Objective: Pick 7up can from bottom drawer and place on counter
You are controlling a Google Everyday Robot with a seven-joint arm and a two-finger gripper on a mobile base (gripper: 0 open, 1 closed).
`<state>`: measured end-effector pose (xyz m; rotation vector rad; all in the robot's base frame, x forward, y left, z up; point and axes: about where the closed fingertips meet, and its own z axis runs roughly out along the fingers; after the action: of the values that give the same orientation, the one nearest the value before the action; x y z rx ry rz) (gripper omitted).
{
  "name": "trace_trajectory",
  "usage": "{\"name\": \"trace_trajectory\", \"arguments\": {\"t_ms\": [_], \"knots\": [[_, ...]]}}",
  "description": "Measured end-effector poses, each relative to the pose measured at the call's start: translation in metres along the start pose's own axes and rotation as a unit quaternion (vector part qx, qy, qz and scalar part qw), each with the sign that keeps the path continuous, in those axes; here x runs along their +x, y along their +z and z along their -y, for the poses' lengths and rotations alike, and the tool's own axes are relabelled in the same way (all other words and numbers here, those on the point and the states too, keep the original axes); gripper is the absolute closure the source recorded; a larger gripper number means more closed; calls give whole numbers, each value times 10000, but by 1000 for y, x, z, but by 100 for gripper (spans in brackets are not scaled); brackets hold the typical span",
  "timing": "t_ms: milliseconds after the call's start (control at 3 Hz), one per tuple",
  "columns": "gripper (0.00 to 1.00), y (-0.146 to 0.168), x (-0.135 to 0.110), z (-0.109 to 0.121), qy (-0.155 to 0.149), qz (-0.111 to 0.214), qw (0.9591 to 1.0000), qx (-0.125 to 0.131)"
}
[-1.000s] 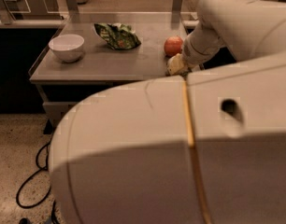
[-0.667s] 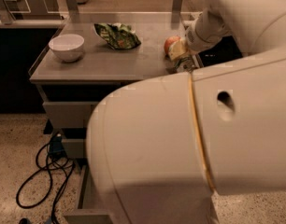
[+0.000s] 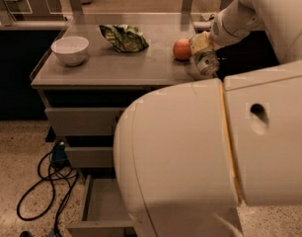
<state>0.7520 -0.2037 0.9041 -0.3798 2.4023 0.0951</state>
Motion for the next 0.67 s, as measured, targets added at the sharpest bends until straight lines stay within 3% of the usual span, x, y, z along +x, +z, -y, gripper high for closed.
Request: {"name": "trace_trajectory", "arguments": {"t_ms": [333,667], "knots": [[100,12,6,2,272,-167,9994,-147],[100,58,32,-1,421,-1043,9931,-347]]}}
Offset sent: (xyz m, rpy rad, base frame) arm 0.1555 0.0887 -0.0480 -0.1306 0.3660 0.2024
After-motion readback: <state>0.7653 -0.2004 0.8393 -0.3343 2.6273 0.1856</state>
